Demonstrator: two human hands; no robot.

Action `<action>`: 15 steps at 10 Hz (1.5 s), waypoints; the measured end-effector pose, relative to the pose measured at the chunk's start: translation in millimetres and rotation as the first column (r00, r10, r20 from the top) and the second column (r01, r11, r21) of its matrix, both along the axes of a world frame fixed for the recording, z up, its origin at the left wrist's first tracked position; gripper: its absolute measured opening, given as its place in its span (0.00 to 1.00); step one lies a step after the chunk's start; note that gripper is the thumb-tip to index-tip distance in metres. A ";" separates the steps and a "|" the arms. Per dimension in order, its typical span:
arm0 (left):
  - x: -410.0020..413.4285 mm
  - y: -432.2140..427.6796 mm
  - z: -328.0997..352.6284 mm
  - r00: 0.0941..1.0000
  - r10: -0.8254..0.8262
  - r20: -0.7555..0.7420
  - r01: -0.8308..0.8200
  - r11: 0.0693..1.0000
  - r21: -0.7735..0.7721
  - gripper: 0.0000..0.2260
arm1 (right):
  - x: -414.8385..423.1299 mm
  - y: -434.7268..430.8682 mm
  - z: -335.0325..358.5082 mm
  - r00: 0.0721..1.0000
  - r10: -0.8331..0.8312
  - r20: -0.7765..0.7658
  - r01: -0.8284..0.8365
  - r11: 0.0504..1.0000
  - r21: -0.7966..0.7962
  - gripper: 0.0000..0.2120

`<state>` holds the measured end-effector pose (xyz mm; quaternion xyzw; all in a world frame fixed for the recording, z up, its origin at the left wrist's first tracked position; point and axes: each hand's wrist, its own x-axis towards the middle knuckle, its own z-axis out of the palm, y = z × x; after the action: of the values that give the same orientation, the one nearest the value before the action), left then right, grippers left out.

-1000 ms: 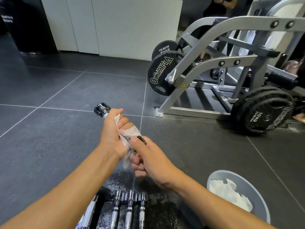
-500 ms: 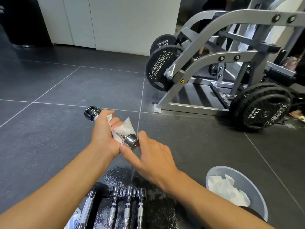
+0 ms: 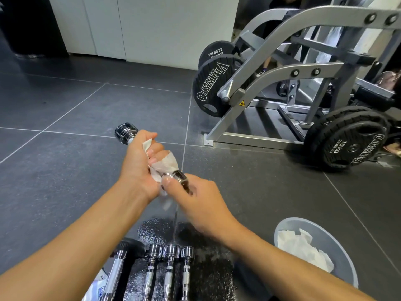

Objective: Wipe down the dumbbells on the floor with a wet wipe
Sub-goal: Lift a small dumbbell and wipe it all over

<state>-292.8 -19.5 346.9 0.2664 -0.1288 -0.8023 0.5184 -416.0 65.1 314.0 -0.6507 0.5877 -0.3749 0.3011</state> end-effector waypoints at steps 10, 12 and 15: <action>10.2 -9.5 -7.7 0.998 -0.060 0.018 0.061 0.997 -0.042 0.24 | -3.3 -0.5 -5.6 0.928 -0.026 -0.373 -0.042 0.984 -0.173 0.25; 8.4 -5.5 -16.4 0.996 -0.014 0.088 0.020 0.997 -0.072 0.21 | -1.7 3.1 -7.5 0.899 -0.072 -0.431 -0.021 0.978 -0.207 0.23; 7.5 -1.4 -21.3 0.973 -0.029 0.230 0.057 0.992 -0.116 0.23 | -0.8 -0.8 -11.9 0.976 0.030 -0.217 -0.054 0.993 -0.105 0.16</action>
<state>-285.3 -20.9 325.6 0.3218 -0.2419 -0.7681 0.4980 -416.8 64.3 302.1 -0.7154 0.5811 -0.3280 0.2073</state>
